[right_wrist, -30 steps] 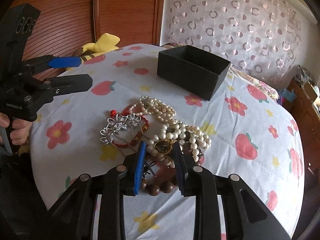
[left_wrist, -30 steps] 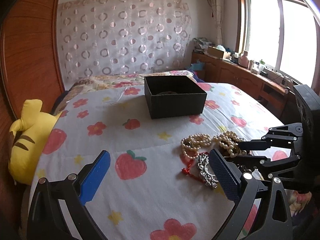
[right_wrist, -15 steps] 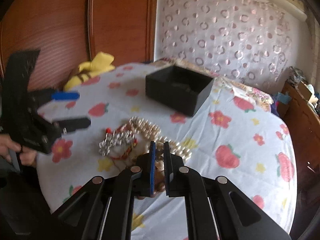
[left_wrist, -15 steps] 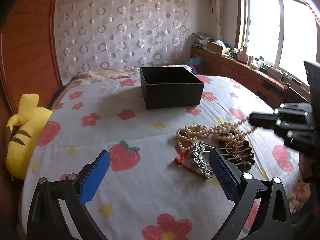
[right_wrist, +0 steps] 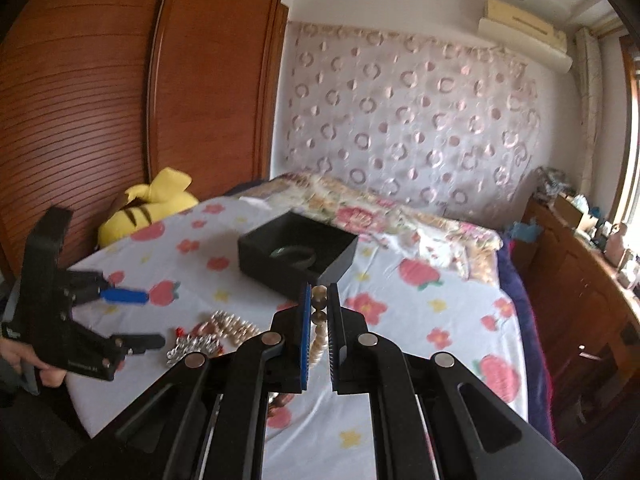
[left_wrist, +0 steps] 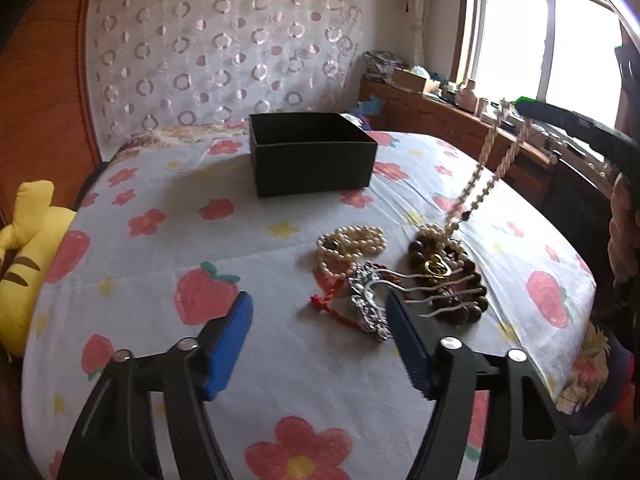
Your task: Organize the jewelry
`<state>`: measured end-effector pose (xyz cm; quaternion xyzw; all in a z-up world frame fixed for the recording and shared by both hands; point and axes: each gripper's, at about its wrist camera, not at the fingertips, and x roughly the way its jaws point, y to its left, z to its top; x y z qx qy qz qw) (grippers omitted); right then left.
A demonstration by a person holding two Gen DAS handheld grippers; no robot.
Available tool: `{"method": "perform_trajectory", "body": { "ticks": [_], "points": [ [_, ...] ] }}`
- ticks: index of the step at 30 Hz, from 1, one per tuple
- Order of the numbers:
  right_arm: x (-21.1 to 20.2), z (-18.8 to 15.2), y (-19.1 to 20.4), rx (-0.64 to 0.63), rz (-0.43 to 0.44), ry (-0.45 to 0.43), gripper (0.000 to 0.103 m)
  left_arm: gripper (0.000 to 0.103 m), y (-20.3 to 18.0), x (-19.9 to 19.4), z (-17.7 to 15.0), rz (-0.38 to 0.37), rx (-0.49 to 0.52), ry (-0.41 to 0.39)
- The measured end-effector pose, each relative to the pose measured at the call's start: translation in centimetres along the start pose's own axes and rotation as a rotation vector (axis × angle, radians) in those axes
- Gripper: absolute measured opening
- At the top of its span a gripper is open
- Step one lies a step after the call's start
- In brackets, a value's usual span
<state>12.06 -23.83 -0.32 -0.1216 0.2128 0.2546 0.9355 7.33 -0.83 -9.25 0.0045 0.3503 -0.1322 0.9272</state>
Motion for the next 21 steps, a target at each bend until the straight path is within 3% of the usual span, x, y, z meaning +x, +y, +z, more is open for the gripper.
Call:
{"method": "perform_trajectory", "body": {
  "ticks": [6,21],
  "points": [
    [-1.3,1.2,-0.9,-0.009,-0.027,-0.034,0.009,0.037,-0.5,0.5,0.2,-0.06,-0.01,0.02],
    [-2.3,1.3,-1.4,-0.009,-0.039,-0.05,0.009,0.036,-1.4,3.9,1.9,-0.101,0.001,0.109]
  ]
}}
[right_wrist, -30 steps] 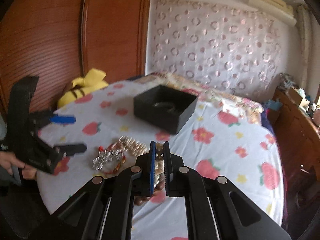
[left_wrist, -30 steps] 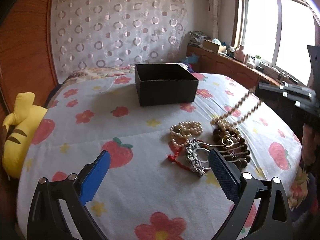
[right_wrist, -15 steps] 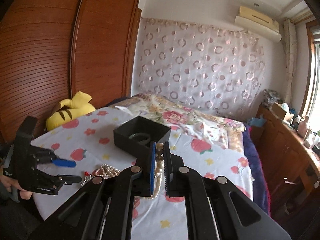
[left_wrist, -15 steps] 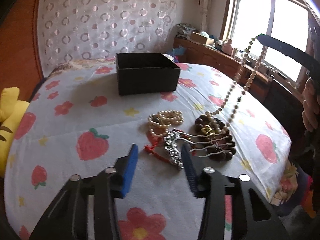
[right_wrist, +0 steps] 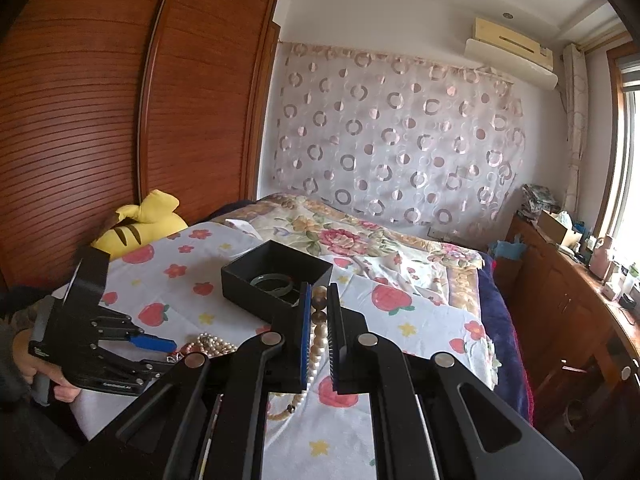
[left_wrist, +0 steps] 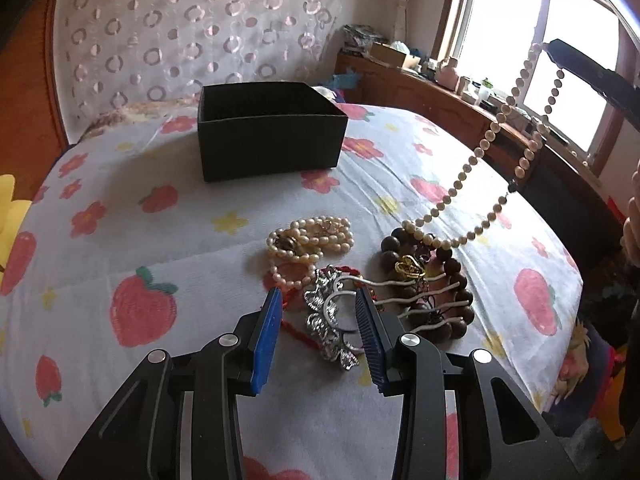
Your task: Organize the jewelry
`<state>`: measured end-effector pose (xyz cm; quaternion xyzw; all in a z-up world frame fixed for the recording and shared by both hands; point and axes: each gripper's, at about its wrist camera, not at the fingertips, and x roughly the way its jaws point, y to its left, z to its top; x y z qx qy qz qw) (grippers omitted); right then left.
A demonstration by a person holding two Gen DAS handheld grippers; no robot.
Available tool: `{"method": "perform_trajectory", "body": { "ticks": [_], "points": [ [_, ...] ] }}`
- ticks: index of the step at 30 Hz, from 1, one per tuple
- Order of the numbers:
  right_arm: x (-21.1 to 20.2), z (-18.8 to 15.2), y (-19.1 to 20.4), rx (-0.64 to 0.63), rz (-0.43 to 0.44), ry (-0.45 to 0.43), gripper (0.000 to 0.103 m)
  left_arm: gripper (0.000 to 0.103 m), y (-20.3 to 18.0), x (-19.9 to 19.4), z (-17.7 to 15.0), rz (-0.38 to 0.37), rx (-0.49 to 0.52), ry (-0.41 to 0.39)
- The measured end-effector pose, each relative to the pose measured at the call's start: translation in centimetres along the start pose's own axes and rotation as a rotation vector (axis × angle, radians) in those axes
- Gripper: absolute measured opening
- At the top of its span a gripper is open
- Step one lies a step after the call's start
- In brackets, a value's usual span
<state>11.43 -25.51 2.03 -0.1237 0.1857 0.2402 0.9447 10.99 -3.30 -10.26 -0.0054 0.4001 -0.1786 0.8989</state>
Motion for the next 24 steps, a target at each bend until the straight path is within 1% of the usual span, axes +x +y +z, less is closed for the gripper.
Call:
{"method": "perform_trajectory", "body": {
  "ticks": [1,2,4,11,14,16,18,19,20,21,24],
  "points": [
    [0.0,-0.1,-0.1,0.002,0.001,0.0,0.009,0.029,0.0,0.1,0.1,-0.002,0.002,0.005],
    [0.0,0.0,0.0,0.0,0.0,0.001,0.009,0.02,-0.1,0.3,0.1,-0.006,0.004,0.013],
    [-0.1,-0.1,-0.1,0.004,0.0,0.003,0.009,0.016,-0.3,0.3,0.0,0.002,0.012,0.014],
    [0.1,-0.1,0.3,0.016,0.005,0.012,0.009,0.016,-0.9,0.5,-0.1,0.003,0.036,0.028],
    [0.4,-0.1,0.3,0.017,0.006,0.013,0.009,0.023,-1.1,0.7,-0.1,0.006,0.052,0.039],
    [0.4,-0.1,0.4,0.017,0.006,0.013,0.009,0.024,-1.1,0.8,0.1,0.011,0.06,0.043],
    [0.4,-0.1,0.4,0.016,0.005,0.014,0.009,0.025,-1.0,0.9,0.2,-0.001,0.054,0.048],
    [0.4,-0.1,0.4,0.016,0.006,0.014,0.009,0.025,-0.9,0.9,0.2,-0.007,0.052,0.05],
    [0.4,-0.1,0.3,0.018,0.005,0.013,0.009,0.021,-0.9,0.9,0.3,-0.012,0.054,0.051],
    [0.4,-0.1,0.4,0.018,0.006,0.013,0.009,0.021,-0.9,0.9,0.2,-0.018,0.059,0.05],
    [0.4,-0.1,0.3,0.019,0.005,0.013,0.009,0.016,-1.1,0.6,0.2,-0.008,0.067,0.036]
  ]
}}
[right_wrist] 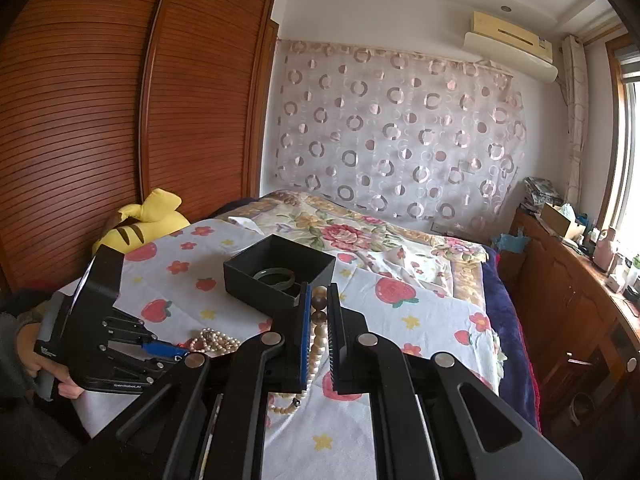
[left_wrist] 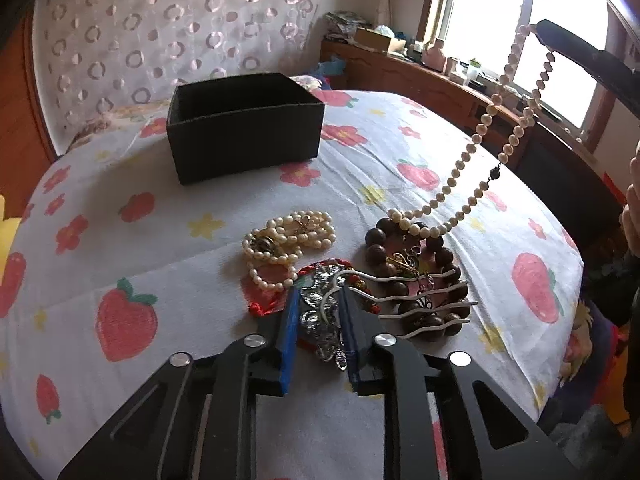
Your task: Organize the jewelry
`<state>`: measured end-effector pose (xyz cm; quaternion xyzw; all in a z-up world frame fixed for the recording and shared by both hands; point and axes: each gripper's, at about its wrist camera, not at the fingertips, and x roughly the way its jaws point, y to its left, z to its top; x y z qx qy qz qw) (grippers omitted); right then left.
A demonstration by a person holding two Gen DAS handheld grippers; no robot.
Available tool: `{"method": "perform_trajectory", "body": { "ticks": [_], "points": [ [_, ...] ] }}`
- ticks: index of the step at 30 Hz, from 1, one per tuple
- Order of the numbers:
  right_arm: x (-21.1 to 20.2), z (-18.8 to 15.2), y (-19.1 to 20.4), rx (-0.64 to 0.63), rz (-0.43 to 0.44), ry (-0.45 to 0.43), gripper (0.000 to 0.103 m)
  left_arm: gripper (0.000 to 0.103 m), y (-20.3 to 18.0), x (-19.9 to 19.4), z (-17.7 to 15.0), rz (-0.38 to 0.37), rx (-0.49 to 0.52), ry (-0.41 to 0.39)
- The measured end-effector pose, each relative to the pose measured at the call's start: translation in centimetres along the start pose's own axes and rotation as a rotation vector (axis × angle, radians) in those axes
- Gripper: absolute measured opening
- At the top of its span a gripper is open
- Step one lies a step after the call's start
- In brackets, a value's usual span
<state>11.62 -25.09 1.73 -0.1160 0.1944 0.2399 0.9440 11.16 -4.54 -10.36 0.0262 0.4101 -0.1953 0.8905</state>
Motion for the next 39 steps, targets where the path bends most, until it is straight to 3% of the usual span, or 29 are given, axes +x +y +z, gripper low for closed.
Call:
{"method": "perform_trajectory", "body": {
  "ticks": [14,21,27,34,39],
  "points": [
    [0.7,-0.1,1.4,-0.004,0.007,0.001,0.009,0.006,-0.5,-5.1,0.5,-0.041,-0.024,-0.142],
    [1.0,-0.1,2.2,-0.007,0.008,-0.001,0.009,0.006,-0.8,-6.7,1.1,-0.028,-0.006,-0.187],
    [0.9,0.0,1.8,-0.009,0.008,-0.003,0.009,0.006,-1.1,-7.5,1.7,0.058,0.058,-0.201],
    [1.0,0.0,1.9,-0.009,0.01,-0.004,0.009,0.006,-1.1,-6.6,2.5,0.203,0.199,-0.127],
    [0.9,0.3,1.8,-0.009,0.012,-0.005,0.009,0.006,0.6,-6.4,2.9,0.251,0.211,-0.106]
  ]
}}
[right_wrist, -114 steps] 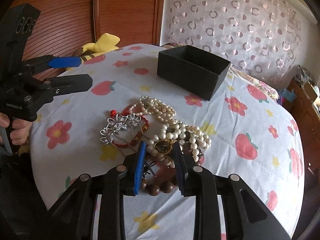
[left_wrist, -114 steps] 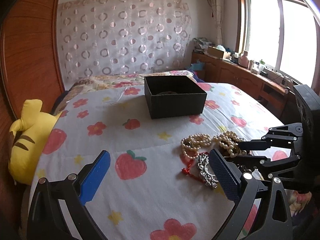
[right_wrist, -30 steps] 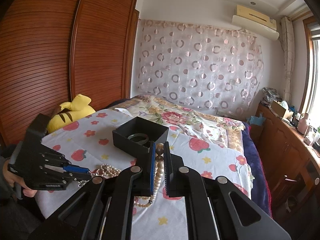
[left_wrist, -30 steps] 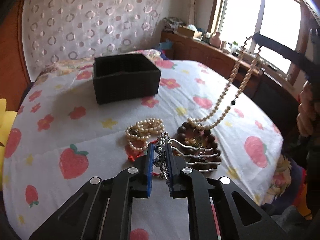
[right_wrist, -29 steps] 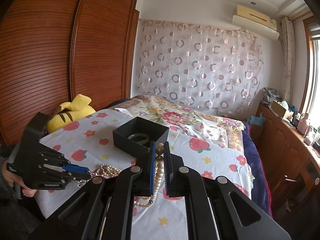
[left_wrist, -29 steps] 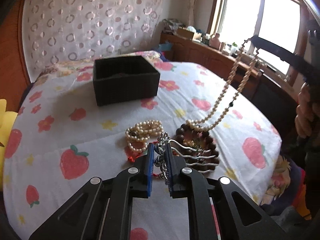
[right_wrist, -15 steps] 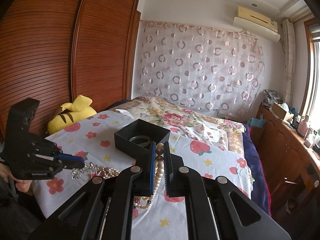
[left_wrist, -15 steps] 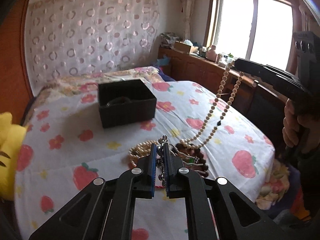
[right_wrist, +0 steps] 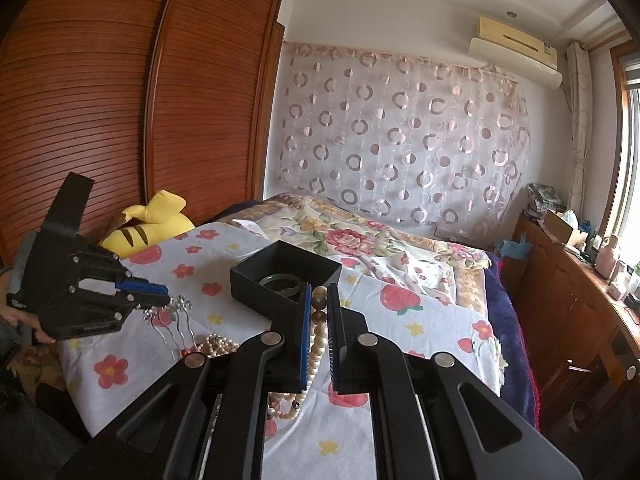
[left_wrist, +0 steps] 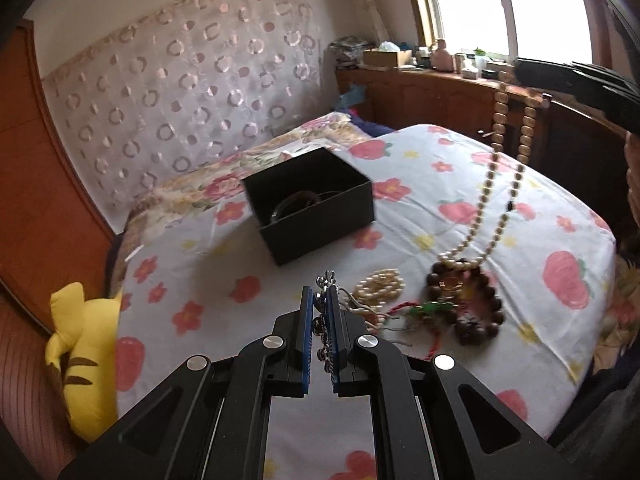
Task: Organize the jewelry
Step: 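Carry the silver brooch and pearl necklace into the black box and release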
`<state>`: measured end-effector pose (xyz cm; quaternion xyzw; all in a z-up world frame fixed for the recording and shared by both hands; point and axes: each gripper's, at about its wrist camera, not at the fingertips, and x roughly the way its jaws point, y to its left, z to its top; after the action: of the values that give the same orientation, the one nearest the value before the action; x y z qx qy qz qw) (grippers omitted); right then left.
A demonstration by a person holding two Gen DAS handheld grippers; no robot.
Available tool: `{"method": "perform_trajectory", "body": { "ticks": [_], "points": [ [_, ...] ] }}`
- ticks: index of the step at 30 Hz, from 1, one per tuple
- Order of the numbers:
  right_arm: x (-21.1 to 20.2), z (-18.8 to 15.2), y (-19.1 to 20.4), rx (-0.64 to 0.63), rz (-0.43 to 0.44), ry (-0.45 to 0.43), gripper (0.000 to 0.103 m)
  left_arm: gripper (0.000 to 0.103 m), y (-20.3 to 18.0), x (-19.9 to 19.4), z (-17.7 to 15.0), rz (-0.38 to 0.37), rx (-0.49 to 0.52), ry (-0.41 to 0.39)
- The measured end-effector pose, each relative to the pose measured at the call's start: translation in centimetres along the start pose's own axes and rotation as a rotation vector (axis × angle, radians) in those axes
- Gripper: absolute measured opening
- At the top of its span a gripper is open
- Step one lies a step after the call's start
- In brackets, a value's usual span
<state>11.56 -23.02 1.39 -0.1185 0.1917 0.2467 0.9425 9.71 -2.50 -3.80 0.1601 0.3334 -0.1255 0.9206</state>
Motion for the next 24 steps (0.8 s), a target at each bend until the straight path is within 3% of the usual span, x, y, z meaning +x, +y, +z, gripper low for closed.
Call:
{"method": "perform_trajectory", "body": {
  "ticks": [11,24],
  "points": [
    [-0.1,2.2,0.0,-0.025,0.01,-0.031,0.009,0.006,3.9,-0.8,1.7,0.008,-0.118,-0.067],
    [1.1,9.4,0.0,-0.064,0.028,-0.12,0.009,0.006,6.5,-0.5,5.3,0.016,-0.186,-0.14]
  ]
}}
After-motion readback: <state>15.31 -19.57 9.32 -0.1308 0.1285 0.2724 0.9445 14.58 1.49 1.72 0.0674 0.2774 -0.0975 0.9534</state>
